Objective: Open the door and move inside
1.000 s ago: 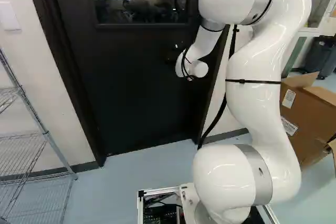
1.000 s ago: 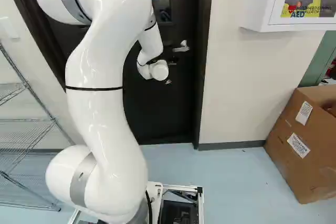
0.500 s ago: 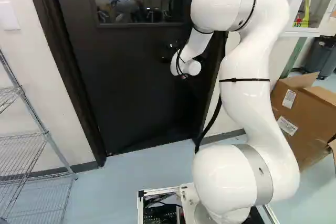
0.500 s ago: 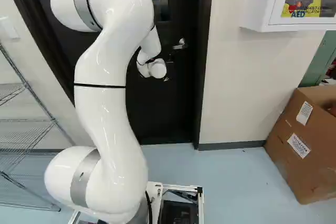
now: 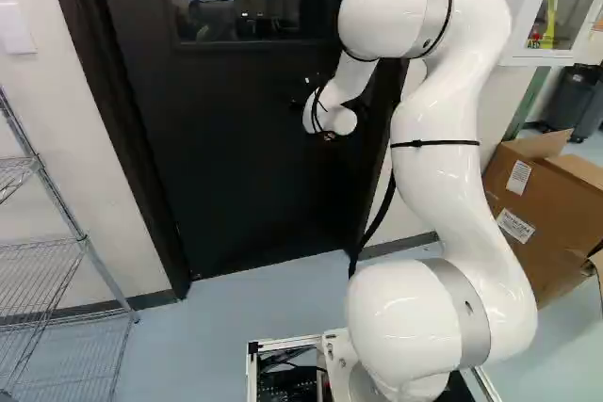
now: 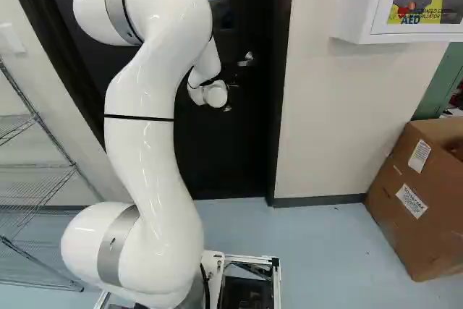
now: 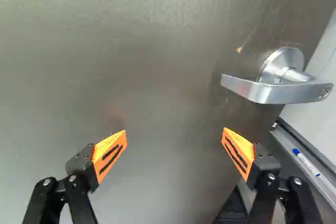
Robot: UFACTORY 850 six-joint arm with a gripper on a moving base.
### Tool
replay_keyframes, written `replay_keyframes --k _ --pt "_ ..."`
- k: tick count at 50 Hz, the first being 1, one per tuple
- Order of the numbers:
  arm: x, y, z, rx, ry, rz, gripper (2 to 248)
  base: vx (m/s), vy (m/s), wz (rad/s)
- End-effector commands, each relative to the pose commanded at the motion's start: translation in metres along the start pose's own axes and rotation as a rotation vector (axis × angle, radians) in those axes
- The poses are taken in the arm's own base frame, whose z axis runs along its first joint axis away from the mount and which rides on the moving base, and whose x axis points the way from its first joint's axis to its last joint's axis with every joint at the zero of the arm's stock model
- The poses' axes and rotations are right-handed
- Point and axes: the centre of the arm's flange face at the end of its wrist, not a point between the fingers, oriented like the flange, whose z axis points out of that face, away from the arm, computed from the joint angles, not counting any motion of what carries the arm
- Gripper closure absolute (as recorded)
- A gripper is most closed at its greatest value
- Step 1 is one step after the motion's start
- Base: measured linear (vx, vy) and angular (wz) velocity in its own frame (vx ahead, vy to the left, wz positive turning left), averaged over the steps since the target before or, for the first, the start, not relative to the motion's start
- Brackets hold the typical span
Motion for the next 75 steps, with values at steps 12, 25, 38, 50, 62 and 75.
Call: replay_keyframes --k 12,25,38,50,62,75 --pt "-0.001 0.000 0.005 -0.063 -0.006 0.055 3 0.000 0.000 0.000" --pt "-0.002 0.001 0.006 -0.106 -0.014 0.091 3 0.000 0.000 0.000" --pt "-0.002 -0.003 0.013 -0.102 -0.010 0.094 3 0.000 0.000 0.000" --pt "-0.002 -0.010 0.026 -0.090 0.000 0.092 3 0.000 0.000 0.000" --pt "-0.002 -0.019 0.043 -0.076 0.015 0.089 3 0.000 0.000 0.000" --pt "-0.003 -0.030 0.068 -0.052 0.038 0.080 3 0.000 0.000 0.000"
